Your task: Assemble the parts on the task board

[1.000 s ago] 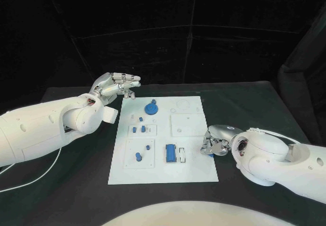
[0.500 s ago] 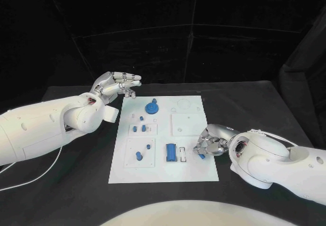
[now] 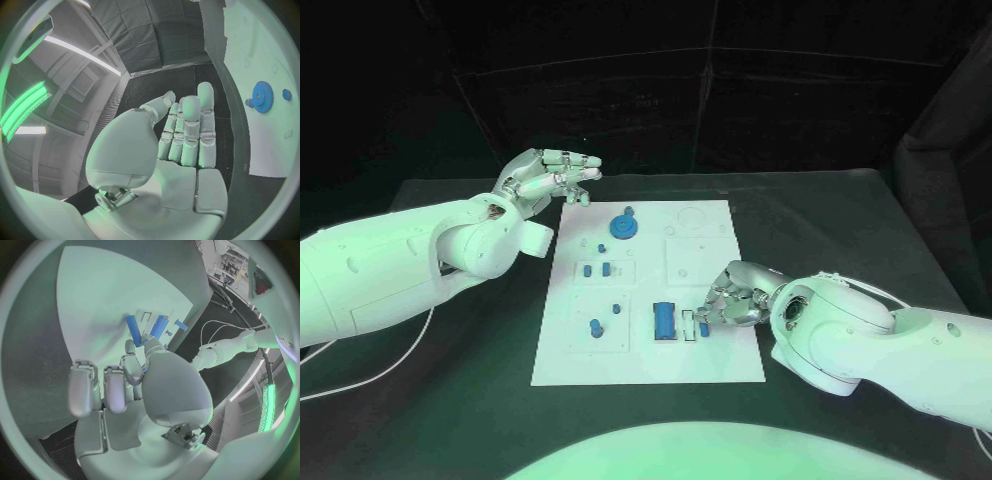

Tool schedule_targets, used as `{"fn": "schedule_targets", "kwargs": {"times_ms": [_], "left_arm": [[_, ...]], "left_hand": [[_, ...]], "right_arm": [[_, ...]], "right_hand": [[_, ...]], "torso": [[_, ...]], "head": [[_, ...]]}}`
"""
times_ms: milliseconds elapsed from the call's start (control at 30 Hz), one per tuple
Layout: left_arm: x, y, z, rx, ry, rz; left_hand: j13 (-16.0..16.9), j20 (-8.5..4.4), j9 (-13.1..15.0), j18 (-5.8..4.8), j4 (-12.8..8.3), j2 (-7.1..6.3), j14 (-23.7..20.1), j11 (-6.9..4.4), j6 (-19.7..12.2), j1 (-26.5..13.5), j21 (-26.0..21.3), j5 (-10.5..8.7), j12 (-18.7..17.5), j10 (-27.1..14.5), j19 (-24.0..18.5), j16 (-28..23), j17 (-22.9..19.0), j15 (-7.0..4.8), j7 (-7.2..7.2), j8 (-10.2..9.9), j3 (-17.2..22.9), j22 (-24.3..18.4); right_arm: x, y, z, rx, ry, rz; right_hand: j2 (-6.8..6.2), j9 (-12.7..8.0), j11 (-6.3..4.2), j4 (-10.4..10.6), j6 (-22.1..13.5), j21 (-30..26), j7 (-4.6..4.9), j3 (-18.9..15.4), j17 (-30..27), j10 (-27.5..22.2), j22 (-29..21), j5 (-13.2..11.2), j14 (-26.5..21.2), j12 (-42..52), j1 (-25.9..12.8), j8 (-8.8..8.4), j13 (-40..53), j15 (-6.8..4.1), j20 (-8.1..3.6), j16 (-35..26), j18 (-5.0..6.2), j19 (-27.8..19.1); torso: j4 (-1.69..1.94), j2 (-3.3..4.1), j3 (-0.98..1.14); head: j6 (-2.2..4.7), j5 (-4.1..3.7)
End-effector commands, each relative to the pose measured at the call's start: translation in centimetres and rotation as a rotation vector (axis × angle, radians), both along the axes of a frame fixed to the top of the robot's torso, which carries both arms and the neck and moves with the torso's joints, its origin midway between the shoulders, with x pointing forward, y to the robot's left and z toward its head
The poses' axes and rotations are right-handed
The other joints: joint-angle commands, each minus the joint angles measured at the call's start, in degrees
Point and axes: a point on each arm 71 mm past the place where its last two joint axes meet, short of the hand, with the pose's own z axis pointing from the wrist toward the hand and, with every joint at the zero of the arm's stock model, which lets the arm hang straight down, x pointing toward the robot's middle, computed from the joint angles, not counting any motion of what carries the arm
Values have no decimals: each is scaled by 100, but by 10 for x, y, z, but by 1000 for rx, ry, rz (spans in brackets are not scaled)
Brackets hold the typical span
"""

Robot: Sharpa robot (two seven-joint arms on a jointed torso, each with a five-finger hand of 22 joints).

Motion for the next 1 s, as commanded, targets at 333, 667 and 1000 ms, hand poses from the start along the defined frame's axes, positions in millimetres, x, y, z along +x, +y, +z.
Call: {"fn": "schedule_targets", "kwargs": {"times_ms": [333, 667, 1000], "left_arm": [[0, -2, 1, -9, -1, -13], [0, -3, 1, -9, 0, -15], [0, -3, 1, -9, 3, -16]], "left_hand": [[5, 20, -7, 38, 2, 40, -48, 11, -19, -7, -20, 2, 14, -40, -30, -25, -6, 7, 7, 31, -25, -7], [5, 20, -7, 38, 2, 40, -48, 11, -19, -7, -20, 2, 14, -40, -30, -25, -6, 7, 7, 31, -25, -7], [4, 20, -7, 38, -6, 40, -55, 13, -23, -3, -26, 2, 23, -48, -30, -25, -15, 7, 10, 35, -29, -11]], "right_arm": [[4, 9, -6, 33, 62, -26], [7, 13, -9, 39, 82, -27], [10, 16, -11, 26, 74, -15]], "right_hand": [[2, 28, -20, 195, 101, 57, -23, -54, 484, 78, 62, 192, 408, 85, -266, -35, 52, 23, -5, 52, -107, 53], [6, 29, -22, 199, 105, 58, -25, -52, 489, 78, 63, 198, 409, 85, -268, -34, 52, 22, -5, 55, -107, 54], [60, 72, -71, 134, 200, 64, -84, 36, 501, 90, 78, 229, 410, 86, -129, -1, 64, -13, -29, 60, -108, 60]], "torso": [[6, -1, -2], [-6, -8, 3], [-2, 2, 4]], "head": [[-16, 21], [-24, 38], [-25, 44]]}}
